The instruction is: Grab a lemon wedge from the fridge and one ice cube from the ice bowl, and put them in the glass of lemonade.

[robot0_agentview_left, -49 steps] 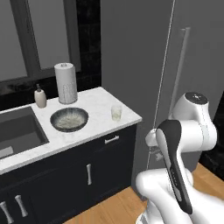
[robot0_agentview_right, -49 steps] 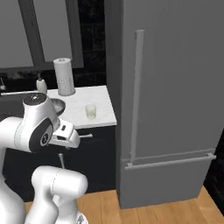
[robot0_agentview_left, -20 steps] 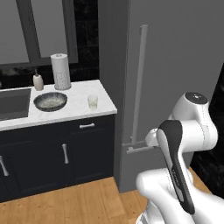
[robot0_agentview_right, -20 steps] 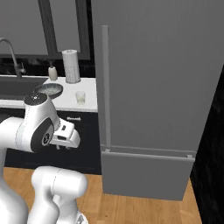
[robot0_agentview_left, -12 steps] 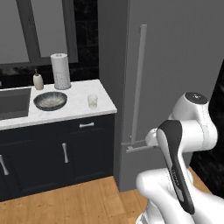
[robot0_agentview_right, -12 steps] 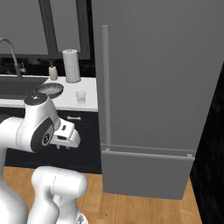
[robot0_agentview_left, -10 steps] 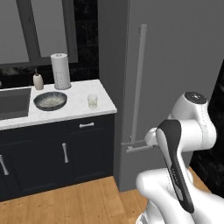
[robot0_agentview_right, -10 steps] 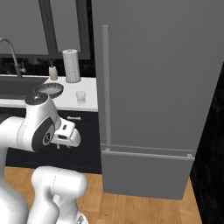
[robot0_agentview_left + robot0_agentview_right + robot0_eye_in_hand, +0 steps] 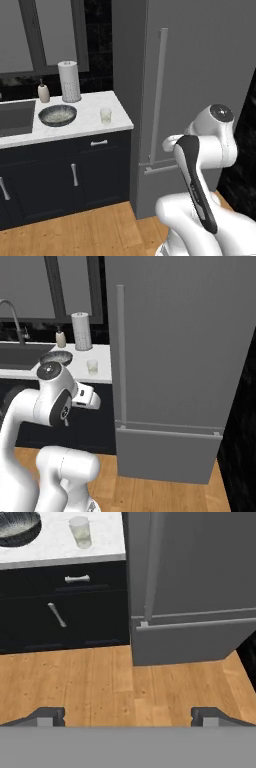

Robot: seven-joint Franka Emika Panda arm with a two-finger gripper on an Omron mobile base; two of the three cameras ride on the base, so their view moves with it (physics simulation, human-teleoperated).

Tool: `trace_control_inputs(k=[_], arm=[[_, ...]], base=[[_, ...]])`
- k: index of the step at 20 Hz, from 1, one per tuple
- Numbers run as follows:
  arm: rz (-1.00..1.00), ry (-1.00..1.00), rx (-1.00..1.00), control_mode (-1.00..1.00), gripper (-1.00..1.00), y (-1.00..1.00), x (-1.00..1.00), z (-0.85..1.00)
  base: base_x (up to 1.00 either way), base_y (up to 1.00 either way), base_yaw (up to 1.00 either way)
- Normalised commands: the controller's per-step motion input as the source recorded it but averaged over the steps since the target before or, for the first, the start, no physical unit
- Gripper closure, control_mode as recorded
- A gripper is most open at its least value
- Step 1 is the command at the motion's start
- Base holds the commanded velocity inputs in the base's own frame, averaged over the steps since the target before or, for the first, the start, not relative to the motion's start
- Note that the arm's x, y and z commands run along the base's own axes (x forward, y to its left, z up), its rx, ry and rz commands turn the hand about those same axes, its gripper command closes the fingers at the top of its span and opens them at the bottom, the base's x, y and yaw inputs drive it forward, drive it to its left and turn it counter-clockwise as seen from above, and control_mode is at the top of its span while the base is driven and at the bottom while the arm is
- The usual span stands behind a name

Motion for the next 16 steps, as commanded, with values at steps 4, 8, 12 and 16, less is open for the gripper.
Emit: trace_control_inputs(k=[4,8,12,16], arm=[[0.00,-0.21,0.00,-1.00,-1.00,-0.29,0.68,0.42],[0.00,-0.20,0.00,-1.00,-1.00,-0.30,0.64,0.46],[0.00,-0.13,0.00,-1.00,-1.00,-0.19,0.76,0.46],[0.00,-0.07,0.00,-1.00,-1.00,-0.01,0.74,0.34]], base=[[0.00,0.00,0.00],[0.00,0.00,0.00],[0.00,0.00,0.00],[0.00,0.00,0.00]])
